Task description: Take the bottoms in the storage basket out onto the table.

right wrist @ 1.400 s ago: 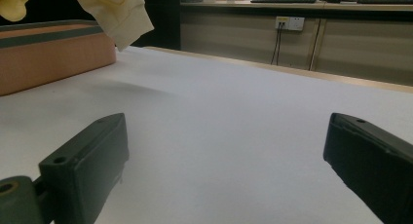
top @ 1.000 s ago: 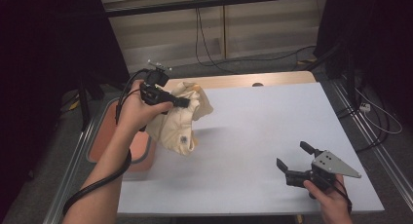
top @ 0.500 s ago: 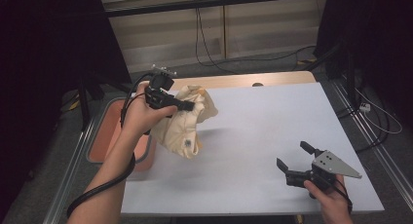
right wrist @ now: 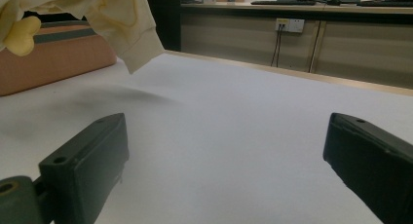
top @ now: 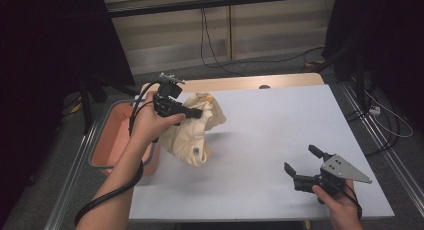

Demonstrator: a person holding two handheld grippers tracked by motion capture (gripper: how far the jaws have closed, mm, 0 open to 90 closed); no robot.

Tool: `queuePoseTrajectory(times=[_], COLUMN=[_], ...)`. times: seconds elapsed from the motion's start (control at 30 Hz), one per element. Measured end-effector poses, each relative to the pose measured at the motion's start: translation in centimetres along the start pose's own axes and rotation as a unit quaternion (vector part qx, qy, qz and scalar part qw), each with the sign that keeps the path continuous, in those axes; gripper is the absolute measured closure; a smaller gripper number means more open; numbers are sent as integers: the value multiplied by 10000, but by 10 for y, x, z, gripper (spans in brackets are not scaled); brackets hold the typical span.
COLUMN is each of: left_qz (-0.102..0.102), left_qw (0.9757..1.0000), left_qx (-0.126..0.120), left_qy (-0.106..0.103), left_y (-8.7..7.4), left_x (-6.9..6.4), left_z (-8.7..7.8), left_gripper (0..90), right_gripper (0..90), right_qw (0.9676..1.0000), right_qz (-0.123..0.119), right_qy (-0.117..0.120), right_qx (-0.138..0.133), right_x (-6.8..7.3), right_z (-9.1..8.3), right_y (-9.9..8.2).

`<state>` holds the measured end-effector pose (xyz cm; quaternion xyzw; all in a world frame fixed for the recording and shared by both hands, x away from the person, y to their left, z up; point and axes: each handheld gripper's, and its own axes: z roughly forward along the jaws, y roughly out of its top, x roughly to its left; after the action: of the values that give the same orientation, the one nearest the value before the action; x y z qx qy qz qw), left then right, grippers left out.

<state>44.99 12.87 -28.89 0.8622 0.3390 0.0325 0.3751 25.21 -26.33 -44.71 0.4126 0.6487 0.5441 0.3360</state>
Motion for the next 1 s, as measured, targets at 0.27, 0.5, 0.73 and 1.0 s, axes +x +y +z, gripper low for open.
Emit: queuePoseTrajectory(times=[0.27,0.5,0.73,1.0], left_qz=[-3,15,40,34], left_qw=[10000,10000,9999,9999], left_qx=[5,-17,-29,-82], left_qy=[-4,-56,-96,-116], left_y=[-3,-7,-8,-13], left_x=[0,-2,-5,-6], left_z=[5,13,20,27], left_gripper=[601,600,600,597], right_gripper=[26,26,27,26], right_qw=[10000,10000,10000,10000], right_qz=[-3,-1,-5,-6], right_qy=[-3,5,-6,1], right_qx=[3,1,-1,0], right_x=[0,0,0,0], right_z=[0,0,-1,-1], right_y=[0,0,0,0])
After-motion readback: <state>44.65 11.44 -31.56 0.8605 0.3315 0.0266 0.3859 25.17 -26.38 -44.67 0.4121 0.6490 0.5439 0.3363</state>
